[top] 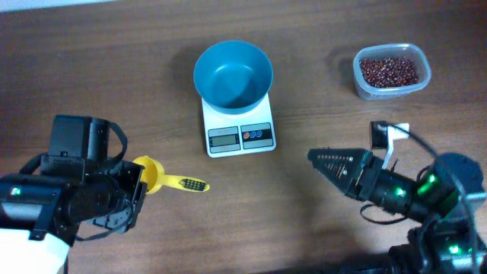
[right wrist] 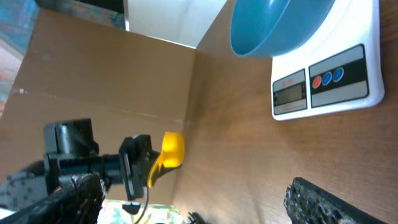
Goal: Scoop item into bowl and weigh 50g on scale
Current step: 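Move the right gripper toward the scoop held by the left gripper, then grasp the scoop with the right gripper and release the left gripper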
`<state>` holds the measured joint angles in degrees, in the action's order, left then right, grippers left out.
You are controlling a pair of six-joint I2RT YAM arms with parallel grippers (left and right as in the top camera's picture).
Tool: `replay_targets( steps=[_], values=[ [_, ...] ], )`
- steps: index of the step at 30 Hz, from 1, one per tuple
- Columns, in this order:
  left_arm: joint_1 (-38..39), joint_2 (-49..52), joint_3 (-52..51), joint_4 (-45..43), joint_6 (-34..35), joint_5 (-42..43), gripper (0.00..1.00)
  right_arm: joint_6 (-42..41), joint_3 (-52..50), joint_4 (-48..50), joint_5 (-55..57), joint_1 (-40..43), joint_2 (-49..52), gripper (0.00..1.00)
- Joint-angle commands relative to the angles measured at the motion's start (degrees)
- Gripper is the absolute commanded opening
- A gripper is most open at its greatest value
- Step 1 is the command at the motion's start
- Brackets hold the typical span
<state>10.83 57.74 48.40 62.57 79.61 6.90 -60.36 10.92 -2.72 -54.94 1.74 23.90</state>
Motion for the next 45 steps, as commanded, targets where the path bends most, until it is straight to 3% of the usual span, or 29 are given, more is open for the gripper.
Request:
replay_targets(
  steps=[1,4,8,12,15,18,20,22,34,45],
  values=[
    [-0.13,-0.07,0.87,0.13,4.87,0.79,0.00,1.42,7.32,-1.81,-3.15,0.07,7.52,0.96],
    [-0.13,0.61,0.87,0.09,12.24,0.76,0.00,1.42,16.26,-5.46,-2.27,-6.27,14.45,0.96],
    [-0.11,3.50,0.87,0.11,12.26,0.90,0.00,1.42,18.32,-5.38,13.33,-23.26,18.64,0.96],
    [-0.11,4.72,0.87,0.09,8.76,2.82,0.00,1.46,18.32,-4.48,29.38,-39.19,23.67,0.96],
    [1.09,4.72,0.87,0.11,4.00,2.80,0.00,1.46,18.32,3.21,30.67,-45.03,29.40,0.93],
    [4.13,4.72,0.87,0.11,4.04,2.78,0.00,-0.98,18.32,11.58,29.42,-46.86,36.79,0.76],
    [5.70,4.72,0.87,0.04,4.09,2.75,0.00,-3.15,18.32,14.60,28.41,-48.13,40.24,0.73],
    [6.75,4.83,0.87,0.04,4.11,2.16,0.00,-4.02,18.32,16.09,27.96,-49.03,42.51,0.63],
    [6.82,9.92,0.83,-2.47,6.67,8.61,0.00,-7.61,18.32,18.40,27.96,-49.46,43.04,0.44],
    [9.92,9.92,0.83,-2.99,7.17,8.79,0.00,-7.48,18.32,18.40,29.94,-49.46,43.04,0.31]
  ],
)
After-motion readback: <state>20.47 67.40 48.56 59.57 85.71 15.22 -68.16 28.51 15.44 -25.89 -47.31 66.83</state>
